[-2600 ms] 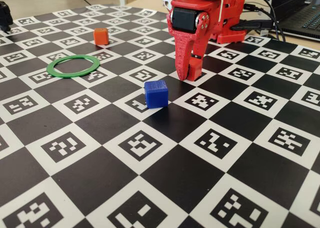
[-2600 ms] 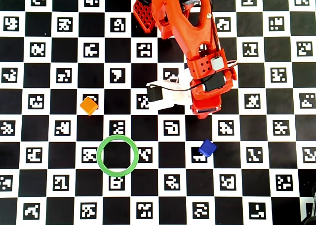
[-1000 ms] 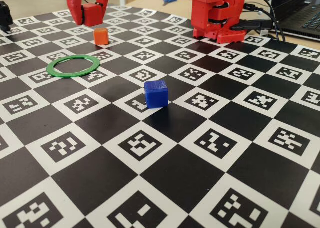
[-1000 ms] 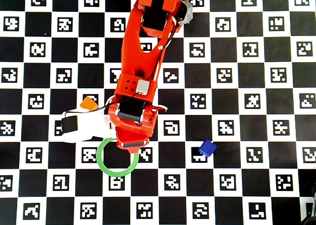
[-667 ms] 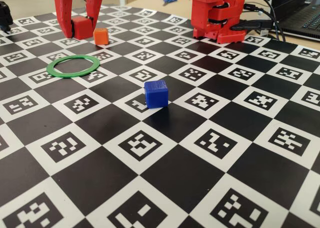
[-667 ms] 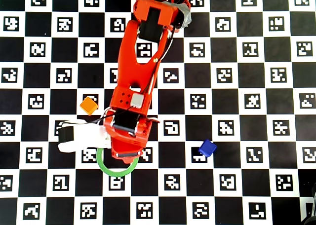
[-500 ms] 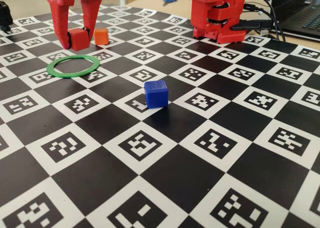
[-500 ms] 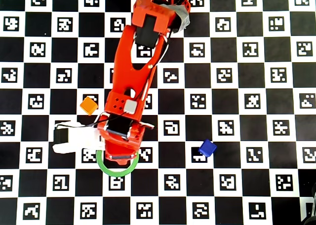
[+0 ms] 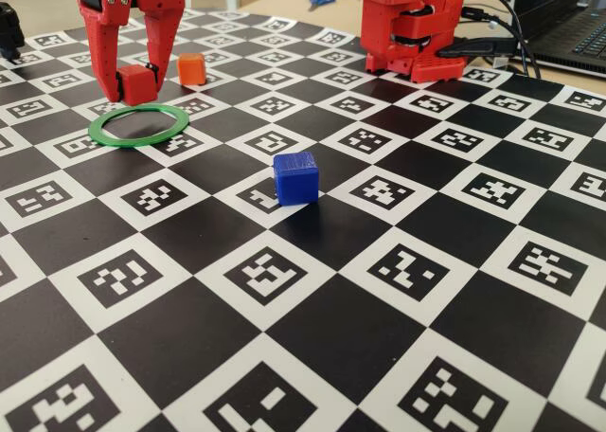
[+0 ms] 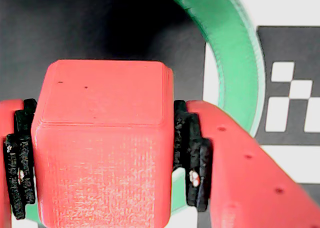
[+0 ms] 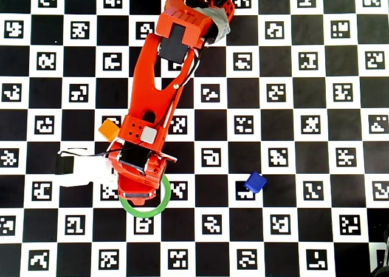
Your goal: Grab the red cube then put it in the green circle then put the blue cube on top and finally the orange cube on top
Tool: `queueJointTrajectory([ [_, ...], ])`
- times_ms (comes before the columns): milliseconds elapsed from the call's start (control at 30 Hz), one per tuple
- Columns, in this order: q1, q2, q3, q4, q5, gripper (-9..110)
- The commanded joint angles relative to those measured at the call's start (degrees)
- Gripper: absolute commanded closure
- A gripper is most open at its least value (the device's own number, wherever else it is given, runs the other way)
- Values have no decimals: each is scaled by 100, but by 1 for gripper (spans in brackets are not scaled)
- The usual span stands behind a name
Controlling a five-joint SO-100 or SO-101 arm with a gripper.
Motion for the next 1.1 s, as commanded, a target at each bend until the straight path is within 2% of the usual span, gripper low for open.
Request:
queueJointTrajectory([
  [0, -53, 211, -536, -132, -9, 95],
  [867, -141, -44, -369, -431, 114, 94],
  [1067, -141, 0, -369, -387, 202, 91],
])
